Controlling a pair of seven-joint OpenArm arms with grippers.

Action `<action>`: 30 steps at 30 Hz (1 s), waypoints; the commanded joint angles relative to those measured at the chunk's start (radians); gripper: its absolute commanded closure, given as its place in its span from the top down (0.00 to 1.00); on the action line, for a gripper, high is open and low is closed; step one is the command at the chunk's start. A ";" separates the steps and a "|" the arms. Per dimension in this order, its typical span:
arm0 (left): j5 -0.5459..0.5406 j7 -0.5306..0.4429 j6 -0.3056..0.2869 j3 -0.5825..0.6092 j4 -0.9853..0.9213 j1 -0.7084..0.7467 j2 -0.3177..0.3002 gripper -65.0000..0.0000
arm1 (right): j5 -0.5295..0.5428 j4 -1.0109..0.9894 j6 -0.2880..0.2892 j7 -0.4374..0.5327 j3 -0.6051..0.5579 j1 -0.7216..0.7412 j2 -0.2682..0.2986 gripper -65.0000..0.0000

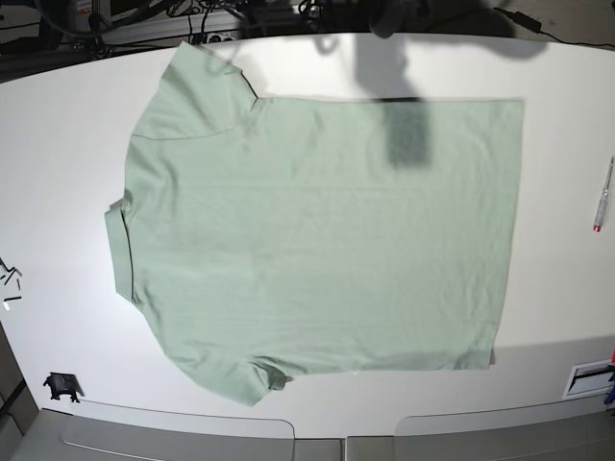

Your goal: Fold the T-shirt properly

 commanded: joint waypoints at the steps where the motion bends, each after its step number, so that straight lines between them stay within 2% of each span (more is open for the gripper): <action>1: 0.002 0.000 -0.002 0.000 0.008 0.015 -0.007 0.00 | -0.002 0.005 -0.003 0.006 0.000 0.000 0.003 0.00; 13: 0.003 -0.004 -0.002 0.000 0.018 0.039 -0.013 0.00 | -0.002 0.009 -0.004 0.008 0.000 -0.029 0.009 0.00; 18: 0.003 -0.004 -0.002 0.000 0.038 0.054 -0.014 0.00 | -0.002 0.068 -0.004 0.011 0.000 -0.068 0.021 0.00; 30: 0.003 -0.003 -0.002 0.000 0.072 0.109 -0.028 0.00 | -0.002 0.198 -0.007 0.011 0.000 -0.188 0.072 0.00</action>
